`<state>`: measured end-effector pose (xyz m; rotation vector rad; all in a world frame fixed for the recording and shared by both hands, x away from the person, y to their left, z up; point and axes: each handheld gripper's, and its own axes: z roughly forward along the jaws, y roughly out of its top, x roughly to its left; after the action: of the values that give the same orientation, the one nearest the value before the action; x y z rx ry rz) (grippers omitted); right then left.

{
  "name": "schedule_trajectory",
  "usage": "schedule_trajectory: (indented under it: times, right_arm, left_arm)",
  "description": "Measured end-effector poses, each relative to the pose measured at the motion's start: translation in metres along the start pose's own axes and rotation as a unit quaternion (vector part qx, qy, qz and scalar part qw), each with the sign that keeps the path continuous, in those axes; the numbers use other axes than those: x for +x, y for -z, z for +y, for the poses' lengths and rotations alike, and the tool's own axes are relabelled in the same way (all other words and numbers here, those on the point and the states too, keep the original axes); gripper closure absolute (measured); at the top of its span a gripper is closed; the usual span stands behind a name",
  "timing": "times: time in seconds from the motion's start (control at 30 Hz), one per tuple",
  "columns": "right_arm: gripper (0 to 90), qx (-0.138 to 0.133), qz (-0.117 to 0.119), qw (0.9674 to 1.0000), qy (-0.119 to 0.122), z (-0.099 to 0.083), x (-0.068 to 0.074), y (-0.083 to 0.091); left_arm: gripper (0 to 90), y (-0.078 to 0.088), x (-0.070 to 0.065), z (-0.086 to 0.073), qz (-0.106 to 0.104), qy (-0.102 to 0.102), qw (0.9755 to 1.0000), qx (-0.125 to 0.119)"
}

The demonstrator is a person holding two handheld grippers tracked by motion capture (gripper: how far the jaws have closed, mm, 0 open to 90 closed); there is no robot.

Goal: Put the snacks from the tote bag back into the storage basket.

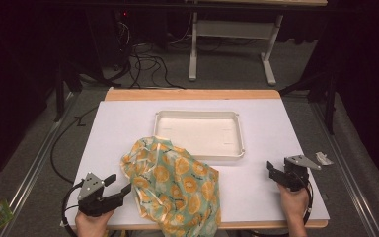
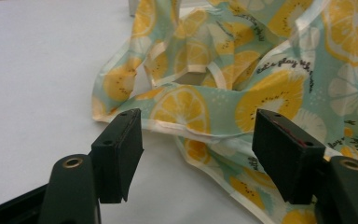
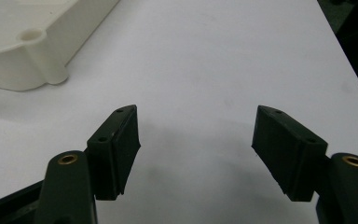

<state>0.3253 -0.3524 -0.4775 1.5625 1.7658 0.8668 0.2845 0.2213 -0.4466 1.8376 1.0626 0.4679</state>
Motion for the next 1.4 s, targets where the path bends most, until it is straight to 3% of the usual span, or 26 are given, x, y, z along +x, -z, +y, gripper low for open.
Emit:
schedule_trajectory:
  times: [0.23, 0.73, 1.23, 1.4]
  right_arm:
    - [32.0, -0.001, -0.001, 1.0, 0.001, 0.0, 0.0, 0.0]
    - [32.3, 0.002, 0.0, 1.0, 0.009, 0.0, 0.002, 0.0]
    - [32.2, 0.004, -0.002, 0.9999, 0.016, 0.0, 0.003, -0.001]
    - [32.1, 0.002, -0.001, 0.9999, 0.015, 0.0, 0.003, -0.001]
  left_arm:
    - [33.8, -0.008, -0.01, 0.008, -0.01, -0.024, 0.9997, 0.001]
    - [37.4, -0.025, -0.02, 0.015, -0.033, -0.037, 0.9986, 0.016]
    - [51.3, -0.034, -0.023, 0.015, -0.06, -0.043, 0.9969, 0.029]
    - [61.1, -0.036, -0.025, 0.014, -0.068, -0.05, 0.996, 0.031]
